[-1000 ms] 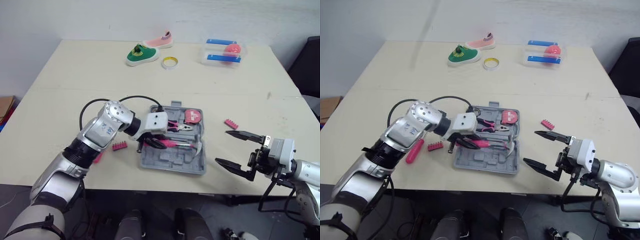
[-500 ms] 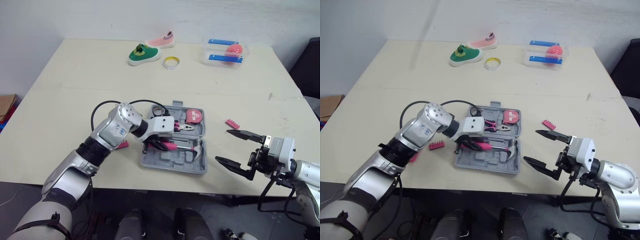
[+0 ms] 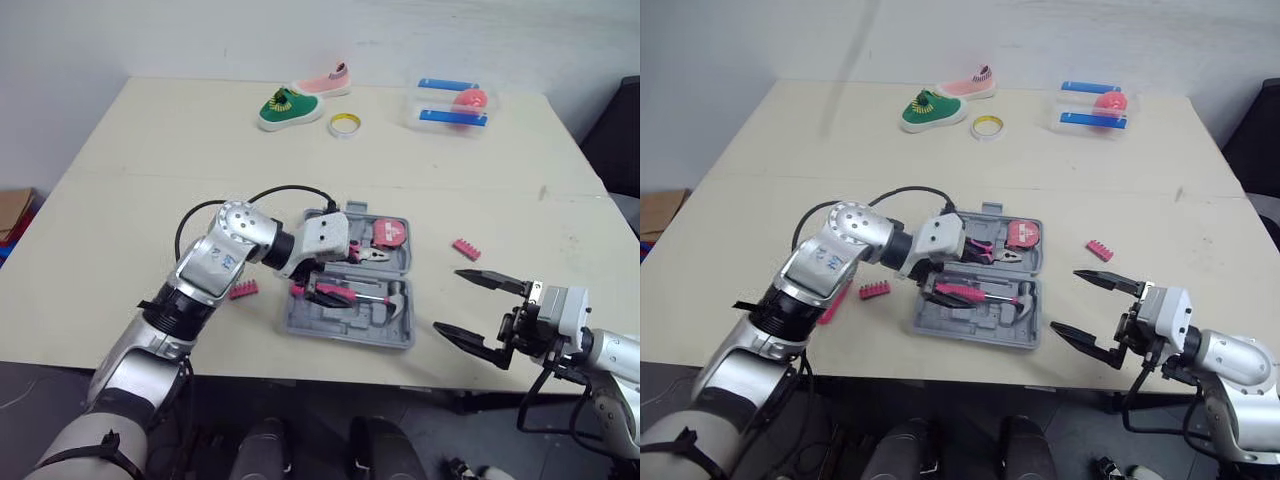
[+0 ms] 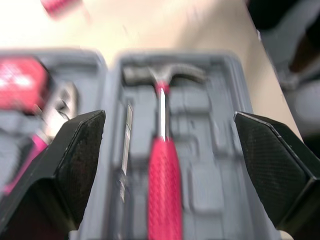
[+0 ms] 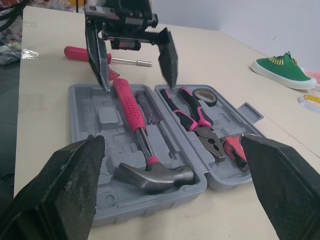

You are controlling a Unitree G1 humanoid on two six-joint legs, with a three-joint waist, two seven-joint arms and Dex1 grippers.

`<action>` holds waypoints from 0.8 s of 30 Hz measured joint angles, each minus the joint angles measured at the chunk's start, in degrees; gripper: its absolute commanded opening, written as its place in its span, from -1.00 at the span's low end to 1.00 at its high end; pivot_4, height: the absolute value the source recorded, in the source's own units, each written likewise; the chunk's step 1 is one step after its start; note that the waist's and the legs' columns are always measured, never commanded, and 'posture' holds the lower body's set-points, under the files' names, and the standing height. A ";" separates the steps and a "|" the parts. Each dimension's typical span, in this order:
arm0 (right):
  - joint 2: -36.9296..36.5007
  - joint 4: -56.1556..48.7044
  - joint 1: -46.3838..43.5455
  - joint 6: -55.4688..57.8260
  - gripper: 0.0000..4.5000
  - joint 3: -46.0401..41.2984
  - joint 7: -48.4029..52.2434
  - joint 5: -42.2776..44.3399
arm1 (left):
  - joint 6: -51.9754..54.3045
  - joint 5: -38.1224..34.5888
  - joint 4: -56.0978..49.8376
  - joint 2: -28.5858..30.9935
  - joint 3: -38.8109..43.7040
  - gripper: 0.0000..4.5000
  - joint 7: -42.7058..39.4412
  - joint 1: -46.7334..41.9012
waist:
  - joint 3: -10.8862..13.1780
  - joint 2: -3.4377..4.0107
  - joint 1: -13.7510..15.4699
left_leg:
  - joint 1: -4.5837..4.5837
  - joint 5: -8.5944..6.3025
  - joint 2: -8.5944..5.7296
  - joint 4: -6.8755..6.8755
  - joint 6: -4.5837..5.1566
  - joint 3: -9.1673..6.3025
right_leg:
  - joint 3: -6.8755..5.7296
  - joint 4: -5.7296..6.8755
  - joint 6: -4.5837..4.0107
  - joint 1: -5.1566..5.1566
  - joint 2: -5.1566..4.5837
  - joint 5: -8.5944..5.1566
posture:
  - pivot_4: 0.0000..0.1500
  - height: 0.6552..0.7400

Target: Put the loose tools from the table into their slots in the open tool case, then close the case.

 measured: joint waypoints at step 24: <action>0.44 2.87 0.37 -2.25 1.00 0.00 2.14 -0.29 | -6.52 3.70 7.19 -4.65 -0.62 -0.98 8.87 9.50 | -0.01 0.02 1.23 | 0.03 -0.10 -0.04 0.15 0.15 -0.02 | -0.33 -0.01 0.08 0.12 -0.07 0.05 | 1.00 1.00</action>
